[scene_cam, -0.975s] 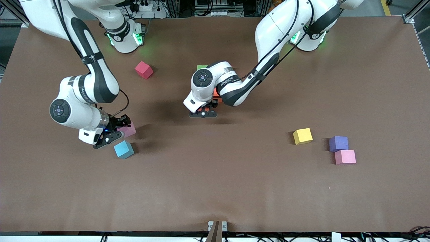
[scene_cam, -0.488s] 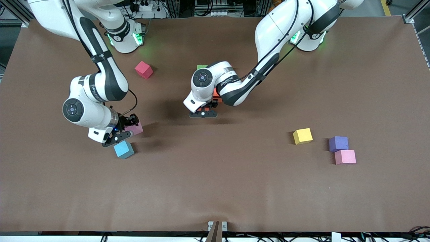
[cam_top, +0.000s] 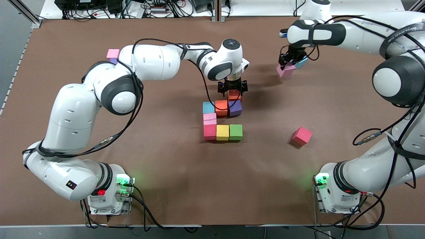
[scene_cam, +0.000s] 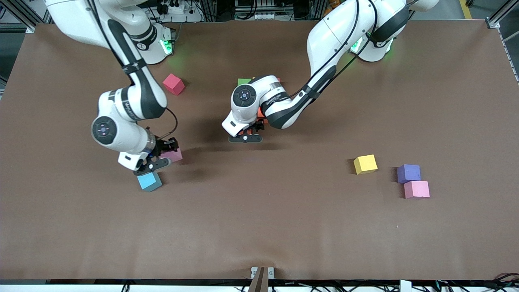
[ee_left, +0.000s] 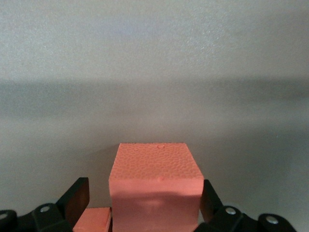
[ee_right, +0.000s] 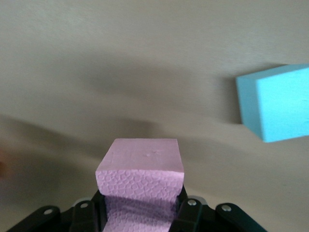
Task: Form number 2 with 11 blocks
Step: 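Carry the pink and orange cubes to the column with both grippers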
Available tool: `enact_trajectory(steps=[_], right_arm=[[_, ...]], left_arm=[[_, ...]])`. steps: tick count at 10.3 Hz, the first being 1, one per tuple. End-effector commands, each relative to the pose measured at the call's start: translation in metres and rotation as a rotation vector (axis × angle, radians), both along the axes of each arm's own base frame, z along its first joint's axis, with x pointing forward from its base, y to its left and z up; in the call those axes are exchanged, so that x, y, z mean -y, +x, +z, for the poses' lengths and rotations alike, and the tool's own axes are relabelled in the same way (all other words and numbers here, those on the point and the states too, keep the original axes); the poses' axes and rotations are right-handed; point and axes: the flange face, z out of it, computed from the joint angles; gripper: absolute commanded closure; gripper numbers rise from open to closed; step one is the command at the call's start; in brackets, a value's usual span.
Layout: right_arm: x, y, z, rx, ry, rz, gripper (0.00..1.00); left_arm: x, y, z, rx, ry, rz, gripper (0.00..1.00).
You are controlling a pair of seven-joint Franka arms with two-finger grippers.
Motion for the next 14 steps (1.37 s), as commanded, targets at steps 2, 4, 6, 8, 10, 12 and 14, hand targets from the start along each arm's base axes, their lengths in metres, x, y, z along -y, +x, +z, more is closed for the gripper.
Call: enact_trajectory(steps=[2, 4, 6, 8, 10, 12, 14], right_arm=[[-0.064, -0.015, -0.005, 0.026, -0.007, -0.109, 1.0], [-0.088, -0.019, -0.004, 0.037, -0.008, -0.137, 1.0], [-0.079, -0.014, -0.004, 0.037, -0.009, -0.141, 1.0], [-0.085, -0.017, -0.003, 0.036, -0.008, -0.148, 1.0], [-0.094, -0.017, -0.002, 0.037, -0.01, -0.189, 1.0], [-0.127, -0.019, -0.003, 0.038, -0.014, -0.247, 1.0], [-0.172, -0.02, -0.011, 0.036, -0.019, -0.312, 1.0]], left_arm=[[0.0, 0.002, 0.016, 0.016, 0.009, 0.01, 0.0], [-0.007, 0.01, 0.034, 0.026, 0.023, 0.012, 0.0], [-0.027, 0.025, 0.061, 0.025, 0.063, 0.029, 0.0], [-0.043, 0.04, 0.088, 0.035, 0.079, 0.05, 0.0], [-0.061, 0.056, 0.116, 0.048, 0.085, 0.085, 0.0], [-0.109, 0.091, 0.143, 0.049, 0.123, 0.148, 0.0], [-0.154, 0.106, 0.153, 0.043, 0.16, 0.11, 0.0]])
